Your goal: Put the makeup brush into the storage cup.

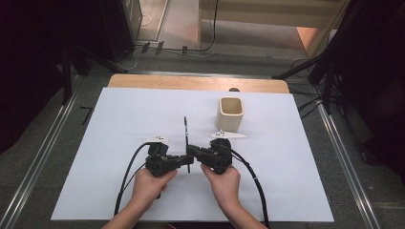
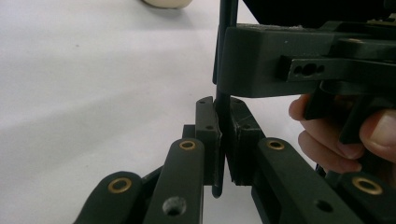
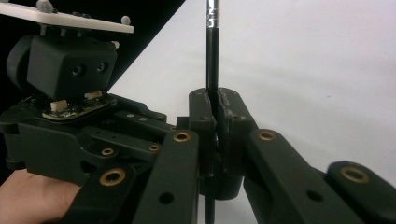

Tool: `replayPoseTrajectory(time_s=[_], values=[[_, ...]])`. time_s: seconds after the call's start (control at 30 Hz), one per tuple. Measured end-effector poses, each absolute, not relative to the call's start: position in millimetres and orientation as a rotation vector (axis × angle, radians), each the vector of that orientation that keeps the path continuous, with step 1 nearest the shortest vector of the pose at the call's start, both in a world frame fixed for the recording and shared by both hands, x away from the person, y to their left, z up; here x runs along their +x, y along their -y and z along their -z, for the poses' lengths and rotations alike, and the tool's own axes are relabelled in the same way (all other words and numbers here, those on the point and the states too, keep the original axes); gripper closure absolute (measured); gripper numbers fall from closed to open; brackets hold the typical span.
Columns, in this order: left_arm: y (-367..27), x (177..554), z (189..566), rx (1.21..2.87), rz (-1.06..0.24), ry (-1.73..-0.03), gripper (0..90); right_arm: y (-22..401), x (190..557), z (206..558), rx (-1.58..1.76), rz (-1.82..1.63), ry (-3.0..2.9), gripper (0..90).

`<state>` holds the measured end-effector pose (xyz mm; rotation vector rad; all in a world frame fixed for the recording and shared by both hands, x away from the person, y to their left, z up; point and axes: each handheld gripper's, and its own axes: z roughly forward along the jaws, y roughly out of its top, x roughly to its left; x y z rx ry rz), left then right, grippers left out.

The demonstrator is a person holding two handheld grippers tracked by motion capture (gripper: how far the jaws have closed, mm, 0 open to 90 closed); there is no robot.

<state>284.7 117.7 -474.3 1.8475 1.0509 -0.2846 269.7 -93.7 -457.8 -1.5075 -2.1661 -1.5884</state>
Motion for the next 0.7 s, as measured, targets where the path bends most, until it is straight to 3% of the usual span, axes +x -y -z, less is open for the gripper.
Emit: replayPoseTrajectory(time_s=[0.27,0.4,0.53,0.7], values=[[-118.0,285.3,472.4,1.858,0.29,-1.052,85.3,93.2,268.7,456.3,-1.497,1.585,2.18,83.0],[-119.0,285.9,472.3,1.864,0.288,-1.055,85.2,96.6,266.7,452.8,-1.456,1.652,2.203,71.3],[-119.4,286.9,472.2,1.877,0.292,-1.04,85.1,98.6,265.6,450.3,-1.396,1.716,2.26,47.7],[-120.6,288.1,471.3,1.894,0.296,-1.021,85.1,102.5,268.2,451.3,-1.337,1.694,2.287,32.7]])
